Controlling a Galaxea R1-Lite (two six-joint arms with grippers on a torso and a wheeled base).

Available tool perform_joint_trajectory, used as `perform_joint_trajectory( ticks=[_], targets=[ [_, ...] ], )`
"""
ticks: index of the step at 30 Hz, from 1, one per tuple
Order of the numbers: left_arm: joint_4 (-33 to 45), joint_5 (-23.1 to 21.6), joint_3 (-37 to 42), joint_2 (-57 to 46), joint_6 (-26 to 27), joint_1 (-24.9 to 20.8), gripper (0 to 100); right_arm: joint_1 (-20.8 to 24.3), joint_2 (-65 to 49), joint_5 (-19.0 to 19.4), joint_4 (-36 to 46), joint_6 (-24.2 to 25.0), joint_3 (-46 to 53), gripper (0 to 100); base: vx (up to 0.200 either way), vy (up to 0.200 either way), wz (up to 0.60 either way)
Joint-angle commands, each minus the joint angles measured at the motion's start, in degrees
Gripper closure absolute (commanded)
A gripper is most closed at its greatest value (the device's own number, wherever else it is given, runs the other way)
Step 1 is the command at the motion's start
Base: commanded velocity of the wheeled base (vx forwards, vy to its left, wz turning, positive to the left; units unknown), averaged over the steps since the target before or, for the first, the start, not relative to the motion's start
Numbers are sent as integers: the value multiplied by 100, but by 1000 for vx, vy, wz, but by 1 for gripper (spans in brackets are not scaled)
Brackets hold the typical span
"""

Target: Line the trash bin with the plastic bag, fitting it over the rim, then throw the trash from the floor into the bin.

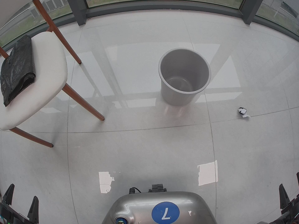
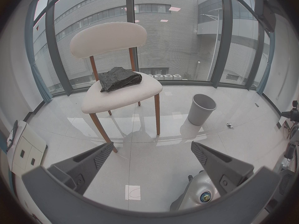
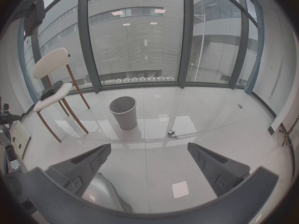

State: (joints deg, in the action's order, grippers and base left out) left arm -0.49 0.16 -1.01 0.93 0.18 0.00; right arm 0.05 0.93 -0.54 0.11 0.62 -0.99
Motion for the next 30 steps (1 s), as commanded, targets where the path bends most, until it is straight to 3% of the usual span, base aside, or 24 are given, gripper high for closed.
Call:
perform_joint_trajectory(
  ticks=[1, 30],
  targets=[
    [-4, 2, 101, -93, -1, 0, 0, 4, -93, 1, -2, -1, 81, 0, 0, 0, 0],
    [5, 19, 101, -93, -9, 0, 0, 4, -93, 1, 7, -1, 81, 0, 0, 0, 0]
  ],
)
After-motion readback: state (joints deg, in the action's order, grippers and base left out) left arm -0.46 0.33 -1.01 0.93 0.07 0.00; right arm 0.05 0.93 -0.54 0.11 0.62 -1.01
